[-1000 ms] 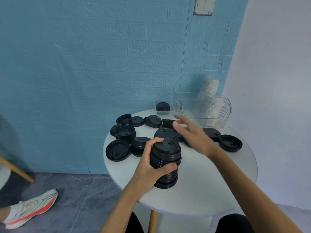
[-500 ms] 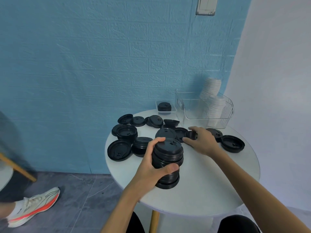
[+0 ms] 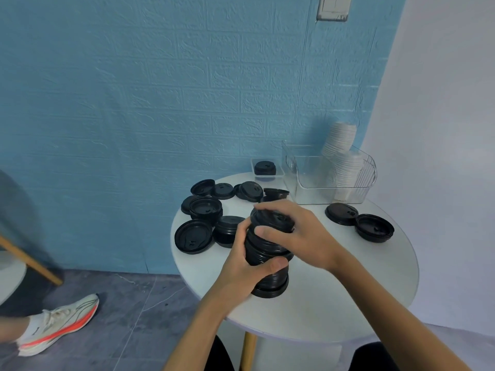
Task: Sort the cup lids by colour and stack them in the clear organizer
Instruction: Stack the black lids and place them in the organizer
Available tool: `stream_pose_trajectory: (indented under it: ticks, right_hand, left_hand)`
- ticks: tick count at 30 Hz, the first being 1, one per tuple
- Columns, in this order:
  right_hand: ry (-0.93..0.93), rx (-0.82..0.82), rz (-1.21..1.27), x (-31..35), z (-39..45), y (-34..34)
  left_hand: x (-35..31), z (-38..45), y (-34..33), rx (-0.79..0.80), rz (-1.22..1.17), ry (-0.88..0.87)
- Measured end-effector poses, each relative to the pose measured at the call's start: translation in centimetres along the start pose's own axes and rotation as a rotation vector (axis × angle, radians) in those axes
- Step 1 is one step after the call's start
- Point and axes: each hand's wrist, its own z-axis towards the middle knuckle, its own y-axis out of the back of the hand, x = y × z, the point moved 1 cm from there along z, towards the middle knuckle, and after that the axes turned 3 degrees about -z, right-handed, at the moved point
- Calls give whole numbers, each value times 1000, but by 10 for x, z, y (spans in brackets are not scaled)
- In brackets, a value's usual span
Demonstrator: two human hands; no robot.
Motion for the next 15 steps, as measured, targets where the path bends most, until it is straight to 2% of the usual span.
stream_pose_trajectory:
  ticks: [7, 15]
  right_hand:
    - [-32, -47, 187, -12, -2, -6]
    - [-99, -14, 377, -23, -11, -21]
  left_hand:
    - [-1, -1, 0, -20, 0, -1]
    - [-4, -4, -3, -46, 12, -59]
